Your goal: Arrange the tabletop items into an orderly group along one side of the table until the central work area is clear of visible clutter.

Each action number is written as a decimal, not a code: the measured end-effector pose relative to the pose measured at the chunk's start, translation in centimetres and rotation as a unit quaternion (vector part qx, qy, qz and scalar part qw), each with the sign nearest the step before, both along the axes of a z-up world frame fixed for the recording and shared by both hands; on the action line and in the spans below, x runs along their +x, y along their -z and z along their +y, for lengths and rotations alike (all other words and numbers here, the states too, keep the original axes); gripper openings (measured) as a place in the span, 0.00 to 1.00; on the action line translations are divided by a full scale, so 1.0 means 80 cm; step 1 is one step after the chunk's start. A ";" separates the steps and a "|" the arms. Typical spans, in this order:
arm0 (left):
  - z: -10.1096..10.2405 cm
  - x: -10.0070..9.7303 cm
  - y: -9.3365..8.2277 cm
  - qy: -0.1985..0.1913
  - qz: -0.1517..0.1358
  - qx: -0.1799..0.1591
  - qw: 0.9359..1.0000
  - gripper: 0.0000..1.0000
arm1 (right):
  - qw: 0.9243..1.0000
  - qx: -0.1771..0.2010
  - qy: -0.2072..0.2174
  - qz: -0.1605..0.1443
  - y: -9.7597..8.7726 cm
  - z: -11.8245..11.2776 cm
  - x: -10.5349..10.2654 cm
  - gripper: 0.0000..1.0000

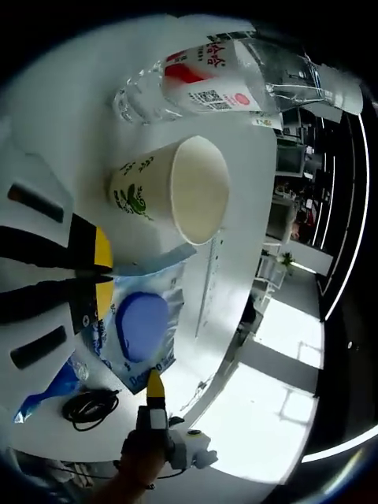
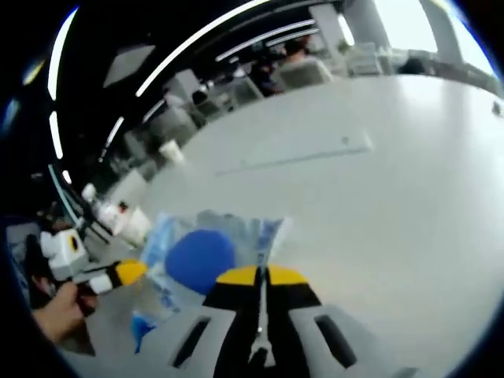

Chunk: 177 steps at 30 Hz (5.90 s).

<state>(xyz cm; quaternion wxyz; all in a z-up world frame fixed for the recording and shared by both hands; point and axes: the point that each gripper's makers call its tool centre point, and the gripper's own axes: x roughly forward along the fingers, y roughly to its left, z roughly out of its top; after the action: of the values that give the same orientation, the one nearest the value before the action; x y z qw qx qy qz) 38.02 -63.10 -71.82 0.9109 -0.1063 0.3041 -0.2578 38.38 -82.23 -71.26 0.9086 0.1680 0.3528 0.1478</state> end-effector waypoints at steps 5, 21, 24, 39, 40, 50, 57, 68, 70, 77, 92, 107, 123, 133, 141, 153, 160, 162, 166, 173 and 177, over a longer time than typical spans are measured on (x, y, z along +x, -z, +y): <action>-0.001 0.003 0.000 -0.004 -0.001 0.002 1.000 0.02 | 1.000 0.001 0.001 0.001 0.005 -0.001 0.009 0.00; 0.005 0.003 0.026 -0.004 0.004 0.021 1.000 0.03 | 0.999 -0.029 -0.012 0.011 0.027 -0.001 0.006 0.00; 0.006 0.002 0.027 -0.008 0.002 0.017 1.000 0.04 | 0.999 -0.037 -0.013 0.010 0.029 -0.002 0.006 0.00; 0.009 0.002 0.025 -0.011 -0.008 0.045 0.999 0.10 | 1.000 -0.014 0.017 0.018 0.030 -0.004 0.007 0.02; 0.008 0.001 0.025 -0.009 -0.005 0.043 0.999 0.12 | 1.000 -0.013 0.016 0.017 0.030 -0.004 0.007 0.03; 0.007 -0.004 0.006 -0.009 -0.020 0.052 0.998 0.40 | 0.999 0.004 0.038 0.010 0.014 0.000 0.004 0.26; 0.002 -0.017 -0.021 0.010 -0.051 0.041 0.998 0.56 | 0.999 -0.022 0.026 -0.011 -0.009 0.004 -0.006 0.53; 0.003 -0.047 -0.068 0.035 -0.080 0.023 0.996 0.90 | 0.999 -0.017 -0.028 -0.033 -0.049 0.038 -0.047 0.81; 0.006 -0.052 -0.074 0.029 -0.084 0.027 0.996 0.93 | 0.999 -0.015 -0.036 -0.031 -0.057 0.044 -0.057 0.82; 0.007 -0.079 -0.094 0.048 -0.094 0.030 0.994 1.00 | 0.998 -0.004 -0.062 -0.029 -0.078 0.065 -0.088 0.91; 0.018 -0.117 -0.139 0.094 -0.122 0.020 0.988 1.00 | 0.990 -0.013 -0.136 -0.012 -0.079 0.125 -0.165 0.89; 0.040 -0.141 -0.138 0.098 -0.125 0.028 0.987 0.98 | 0.983 -0.030 -0.180 -0.003 -0.044 0.167 -0.200 0.63; 0.054 -0.151 -0.139 0.089 -0.128 0.036 0.987 0.90 | 0.987 -0.036 -0.157 0.002 -0.010 0.163 -0.185 0.26; 0.057 -0.158 -0.134 0.095 -0.124 0.035 0.987 0.84 | 0.986 -0.065 -0.149 0.015 0.005 0.159 -0.180 0.09; 0.064 -0.155 -0.130 0.091 -0.130 0.042 0.986 0.76 | 0.984 -0.075 -0.159 0.013 0.007 0.157 -0.178 0.00; 0.063 -0.159 -0.114 0.103 -0.115 0.055 0.987 0.66 | 0.973 -0.067 -0.222 -0.013 -0.020 0.178 -0.189 0.00; 0.064 -0.161 -0.103 0.114 -0.107 0.064 0.986 0.61 | 0.958 -0.062 -0.278 -0.011 -0.030 0.194 -0.205 0.00; 0.064 -0.163 -0.097 0.122 -0.101 0.069 0.985 0.57 | 0.951 -0.060 -0.302 -0.009 -0.031 0.199 -0.211 0.00; 0.065 -0.166 -0.087 0.132 -0.101 0.086 0.982 0.52 | 0.944 -0.048 -0.327 0.001 -0.032 0.207 -0.221 0.00; 0.064 -0.176 -0.065 0.155 -0.087 0.109 0.978 0.45 | 0.924 -0.055 -0.377 0.008 -0.025 0.218 -0.236 0.00; 0.064 -0.181 -0.053 0.167 -0.080 0.129 0.974 0.36 | 0.915 -0.054 -0.399 0.015 -0.022 0.222 -0.244 0.00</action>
<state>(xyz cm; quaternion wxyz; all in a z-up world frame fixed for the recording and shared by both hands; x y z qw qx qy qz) 23.53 -57.94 -67.57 0.8826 0.0852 0.2743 -0.3723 18.87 -64.48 -69.51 0.7766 -0.0334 0.4112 0.4762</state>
